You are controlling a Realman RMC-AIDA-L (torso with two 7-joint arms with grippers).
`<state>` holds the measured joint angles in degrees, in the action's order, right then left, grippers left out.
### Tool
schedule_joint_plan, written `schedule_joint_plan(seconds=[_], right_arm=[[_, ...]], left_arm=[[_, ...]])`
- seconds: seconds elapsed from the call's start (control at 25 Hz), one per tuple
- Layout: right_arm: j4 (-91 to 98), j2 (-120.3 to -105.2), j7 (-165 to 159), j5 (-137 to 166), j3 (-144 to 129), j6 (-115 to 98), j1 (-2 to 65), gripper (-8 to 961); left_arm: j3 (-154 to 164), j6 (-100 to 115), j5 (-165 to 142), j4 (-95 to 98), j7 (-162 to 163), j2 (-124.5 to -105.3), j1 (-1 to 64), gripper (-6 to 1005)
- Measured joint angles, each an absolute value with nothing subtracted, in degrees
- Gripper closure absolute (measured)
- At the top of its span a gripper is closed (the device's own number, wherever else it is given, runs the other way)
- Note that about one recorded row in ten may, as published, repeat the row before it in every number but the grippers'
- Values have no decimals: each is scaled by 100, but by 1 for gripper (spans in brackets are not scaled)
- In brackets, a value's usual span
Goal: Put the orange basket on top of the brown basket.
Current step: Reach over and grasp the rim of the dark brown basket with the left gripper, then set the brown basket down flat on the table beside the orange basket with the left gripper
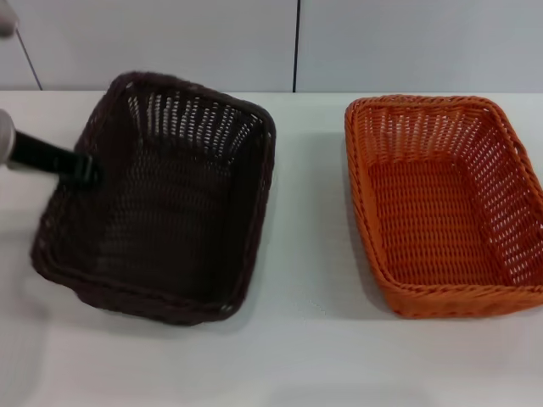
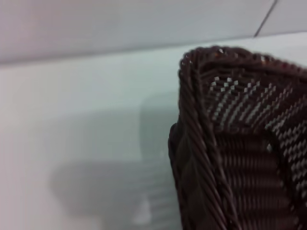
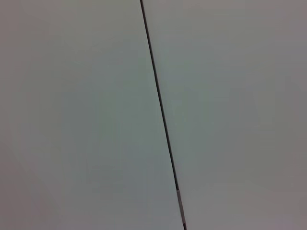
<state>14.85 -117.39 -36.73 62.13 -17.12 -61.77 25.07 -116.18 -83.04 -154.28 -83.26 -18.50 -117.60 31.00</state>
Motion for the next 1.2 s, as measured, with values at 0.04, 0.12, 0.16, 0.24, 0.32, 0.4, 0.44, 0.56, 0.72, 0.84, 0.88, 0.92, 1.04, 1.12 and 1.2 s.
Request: schedule_joint_plan(seconds=[0.04, 0.12, 0.16, 0.24, 0.32, 0.4, 0.44, 0.56, 0.72, 0.84, 0.88, 0.92, 1.04, 1.12, 1.2], right_arm=[[1485, -11738, -3673, 6212, -1712, -6176, 2508, 428], [1485, -11738, -3673, 6211, -1712, -6175, 2506, 428], [1485, -11740, -3673, 6210, -1713, -6173, 2501, 429], [1485, -11749, -3673, 6209, -1698, -6168, 2475, 430], [1485, -11755, -3673, 6207, -1656, -6165, 2449, 431], [1485, -11760, -3673, 6206, -1605, -6165, 2419, 431], [1485, -11763, -3673, 6205, -1596, -6164, 2406, 432], [1485, -11773, -3673, 6204, -1581, -6196, 2359, 433], [1485, -11793, -3680, 6204, -1574, -6234, 2320, 435], [1485, -11809, -3698, 6204, -1573, -6247, 2290, 436], [1485, -11810, -3704, 6204, -1573, -6251, 2284, 436], [1484, -11811, -3713, 6204, -1573, -6252, 2276, 437], [1438, -11812, -3712, 6204, -1573, -6254, 2267, 438], [1405, -11812, -3712, 6204, -1573, -6255, 2263, 439], [1395, -11813, -3712, 6204, -1570, -6257, 2243, 440]], left_arm=[[-11689, -8393, -15428, -8479, -1984, -11756, 3126, 801], [-11860, -8586, -15381, -8723, -2392, -11750, 3196, 806], [-11942, -8682, -15326, -8810, -2629, -11750, 3234, 808], [-12163, -8921, -15069, -8931, -3212, -11750, 3321, 813], [-12380, -9210, -14759, -8991, -3812, -11732, 3437, 818], [-12434, -9510, -14582, -8967, -4289, -11663, 3553, 824], [-12428, -9660, -14537, -8914, -4503, -11622, 3625, 826], [-12360, -9945, -14555, -8638, -4994, -11570, 3848, 824], [-12192, -9854, -14812, -8110, -5314, -11582, 4110, 815], [-12073, -9604, -14959, -7647, -5532, -11658, 4270, 808], [-12047, -9503, -14979, -7515, -5601, -11687, 4320, 806], [-12009, -9390, -14980, -7346, -5685, -11728, 4394, 803], [-11873, -9027, -14959, -6891, -5759, -11779, 4622, 796], [-11777, -8764, -14869, -6617, -5741, -11799, 4764, 792], [-11688, -8560, -14695, -6319, -5756, -11804, 4919, 787]])
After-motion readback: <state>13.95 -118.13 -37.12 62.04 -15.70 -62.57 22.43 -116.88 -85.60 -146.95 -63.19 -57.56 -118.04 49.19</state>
